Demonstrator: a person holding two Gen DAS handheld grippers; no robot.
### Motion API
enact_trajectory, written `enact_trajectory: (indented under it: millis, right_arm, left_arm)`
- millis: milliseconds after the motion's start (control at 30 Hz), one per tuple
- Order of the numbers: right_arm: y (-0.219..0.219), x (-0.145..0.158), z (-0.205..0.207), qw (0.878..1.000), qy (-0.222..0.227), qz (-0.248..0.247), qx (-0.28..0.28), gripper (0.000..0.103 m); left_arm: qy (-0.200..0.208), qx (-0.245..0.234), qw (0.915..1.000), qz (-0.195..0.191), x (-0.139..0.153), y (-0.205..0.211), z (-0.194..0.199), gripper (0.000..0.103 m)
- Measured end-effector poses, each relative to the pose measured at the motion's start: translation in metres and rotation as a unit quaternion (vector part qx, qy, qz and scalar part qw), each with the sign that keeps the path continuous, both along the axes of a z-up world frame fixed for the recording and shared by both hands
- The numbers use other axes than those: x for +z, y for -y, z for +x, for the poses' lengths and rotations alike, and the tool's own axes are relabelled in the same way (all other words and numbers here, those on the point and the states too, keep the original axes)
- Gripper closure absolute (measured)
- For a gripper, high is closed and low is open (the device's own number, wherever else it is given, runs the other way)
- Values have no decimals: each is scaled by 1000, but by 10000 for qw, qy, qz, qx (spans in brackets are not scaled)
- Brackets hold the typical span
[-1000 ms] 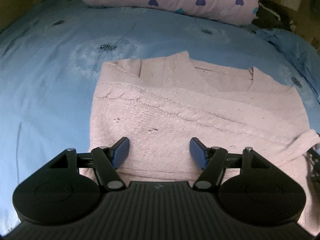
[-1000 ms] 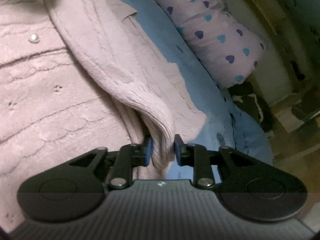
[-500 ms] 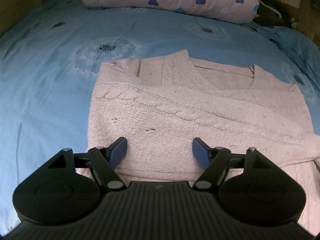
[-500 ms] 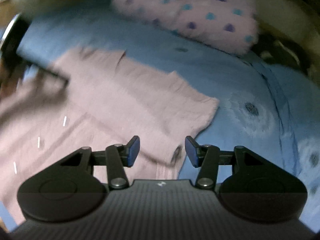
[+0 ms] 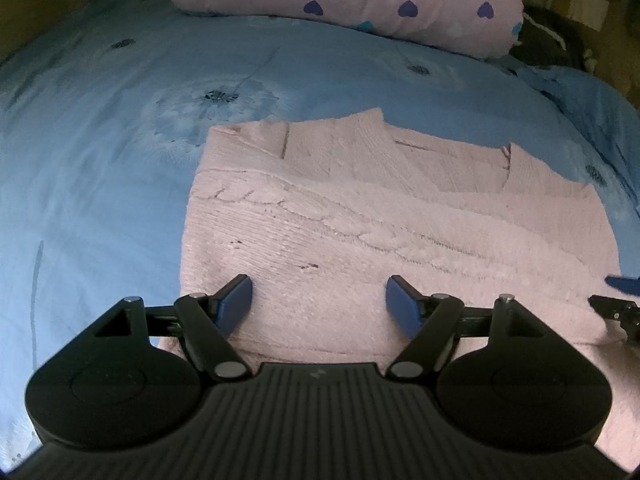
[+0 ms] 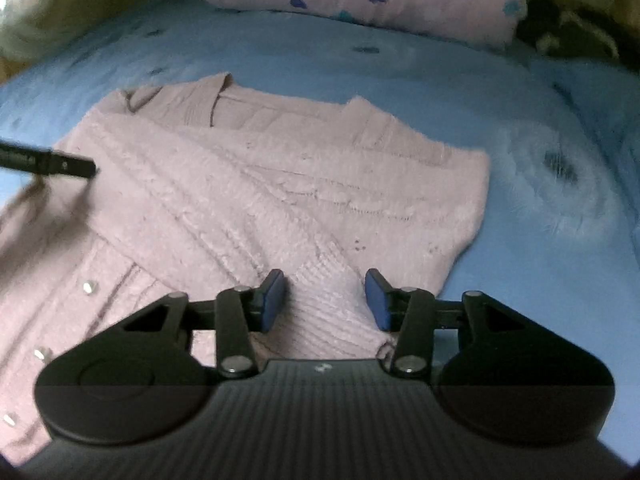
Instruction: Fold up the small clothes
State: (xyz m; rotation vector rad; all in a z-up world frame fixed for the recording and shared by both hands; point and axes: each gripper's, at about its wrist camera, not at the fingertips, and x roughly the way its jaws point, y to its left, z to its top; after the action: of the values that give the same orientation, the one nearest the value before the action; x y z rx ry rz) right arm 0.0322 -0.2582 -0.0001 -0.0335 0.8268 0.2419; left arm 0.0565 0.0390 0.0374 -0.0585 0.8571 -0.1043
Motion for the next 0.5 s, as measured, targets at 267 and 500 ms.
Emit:
enact_trajectory:
  millis: [267,500]
  right_arm:
    - [1,20,-1,9989,-288,359,-24,90]
    - [-17,61,15,9951,473,-857,-169,90]
  left_arm:
    - [113,119,9998,-101,3,-4,0,24]
    - [608,303,9961,554,7,-1,0,24]
